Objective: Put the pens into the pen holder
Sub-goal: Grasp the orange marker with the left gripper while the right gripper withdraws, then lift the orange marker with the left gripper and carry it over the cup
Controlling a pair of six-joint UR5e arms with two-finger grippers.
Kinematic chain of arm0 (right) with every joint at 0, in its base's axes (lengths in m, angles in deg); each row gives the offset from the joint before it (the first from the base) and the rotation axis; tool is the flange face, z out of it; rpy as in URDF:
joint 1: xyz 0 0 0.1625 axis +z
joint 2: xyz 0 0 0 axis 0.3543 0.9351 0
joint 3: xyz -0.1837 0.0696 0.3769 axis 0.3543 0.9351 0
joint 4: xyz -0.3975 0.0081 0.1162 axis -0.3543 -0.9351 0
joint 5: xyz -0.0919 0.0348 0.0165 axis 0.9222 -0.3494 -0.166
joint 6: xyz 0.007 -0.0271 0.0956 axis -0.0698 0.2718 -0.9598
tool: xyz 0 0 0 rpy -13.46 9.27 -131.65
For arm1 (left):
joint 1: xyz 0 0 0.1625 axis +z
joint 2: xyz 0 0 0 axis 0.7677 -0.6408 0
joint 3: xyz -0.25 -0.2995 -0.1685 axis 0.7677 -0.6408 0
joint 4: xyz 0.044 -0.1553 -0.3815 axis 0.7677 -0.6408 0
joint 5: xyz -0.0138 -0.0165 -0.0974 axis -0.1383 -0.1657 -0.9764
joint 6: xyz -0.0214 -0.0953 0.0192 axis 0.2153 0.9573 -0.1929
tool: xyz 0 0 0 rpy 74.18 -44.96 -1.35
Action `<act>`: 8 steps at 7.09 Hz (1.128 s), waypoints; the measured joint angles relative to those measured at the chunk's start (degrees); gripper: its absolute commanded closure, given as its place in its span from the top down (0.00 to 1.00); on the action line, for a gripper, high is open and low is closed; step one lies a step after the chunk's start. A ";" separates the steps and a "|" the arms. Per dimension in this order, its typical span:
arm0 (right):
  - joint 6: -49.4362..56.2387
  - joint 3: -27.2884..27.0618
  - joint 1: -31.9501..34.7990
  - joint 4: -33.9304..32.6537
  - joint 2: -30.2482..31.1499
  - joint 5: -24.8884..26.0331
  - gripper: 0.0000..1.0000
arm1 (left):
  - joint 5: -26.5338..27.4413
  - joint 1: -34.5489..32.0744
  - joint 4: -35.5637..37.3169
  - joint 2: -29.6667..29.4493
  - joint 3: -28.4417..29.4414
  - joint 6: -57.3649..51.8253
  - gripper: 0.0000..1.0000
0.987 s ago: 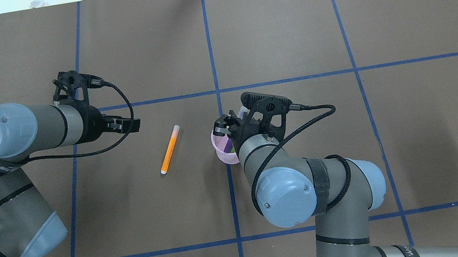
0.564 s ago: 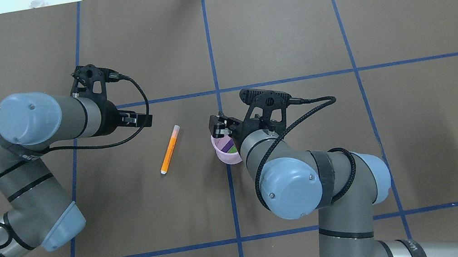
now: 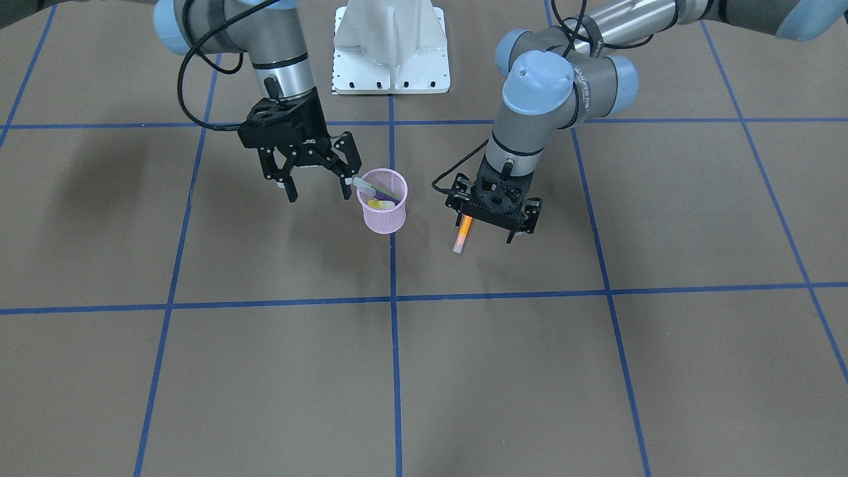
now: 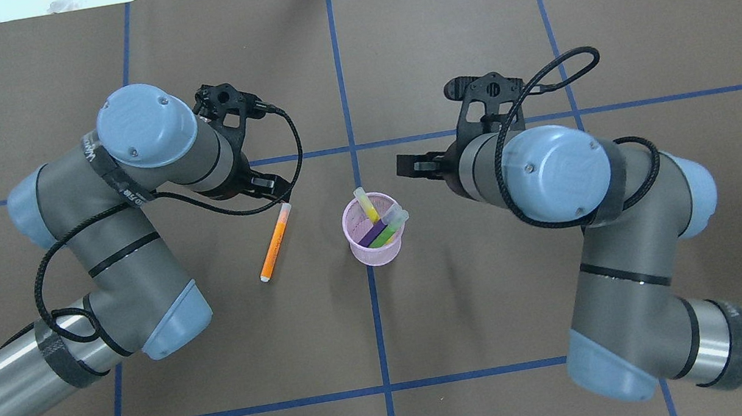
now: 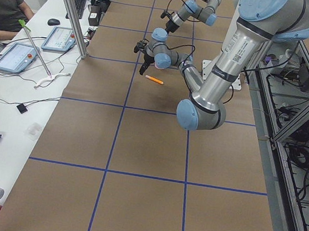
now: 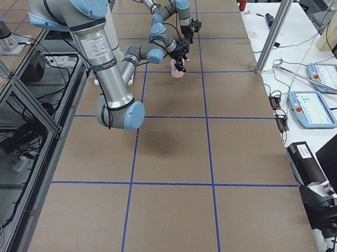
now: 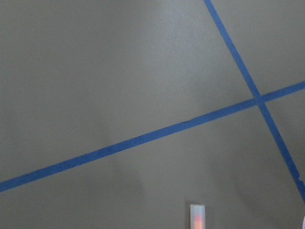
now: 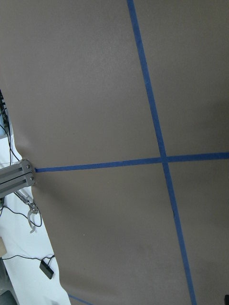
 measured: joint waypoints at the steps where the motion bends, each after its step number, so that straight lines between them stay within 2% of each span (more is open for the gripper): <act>1: 2.71 -0.02 3.84 -0.11 2.82 -9.33 1.00 | -2.07 -0.01 1.21 -1.01 2.15 -2.55 0.98; 2: 5.51 0.07 7.04 -0.20 5.42 -17.13 1.00 | -3.23 0.00 1.90 -1.49 3.77 -4.13 0.97; 3: 8.75 0.27 9.05 -0.27 7.98 -22.22 0.99 | -4.85 0.00 2.77 -2.01 5.33 -4.81 0.94; 5: 12.87 1.00 10.86 -0.32 10.64 -25.39 0.99 | -8.72 -0.03 4.16 -3.30 7.47 -5.02 0.93; 8: 17.96 2.91 14.09 -0.30 11.63 -26.46 0.99 | -11.24 -0.06 8.48 -8.51 12.03 -4.60 0.87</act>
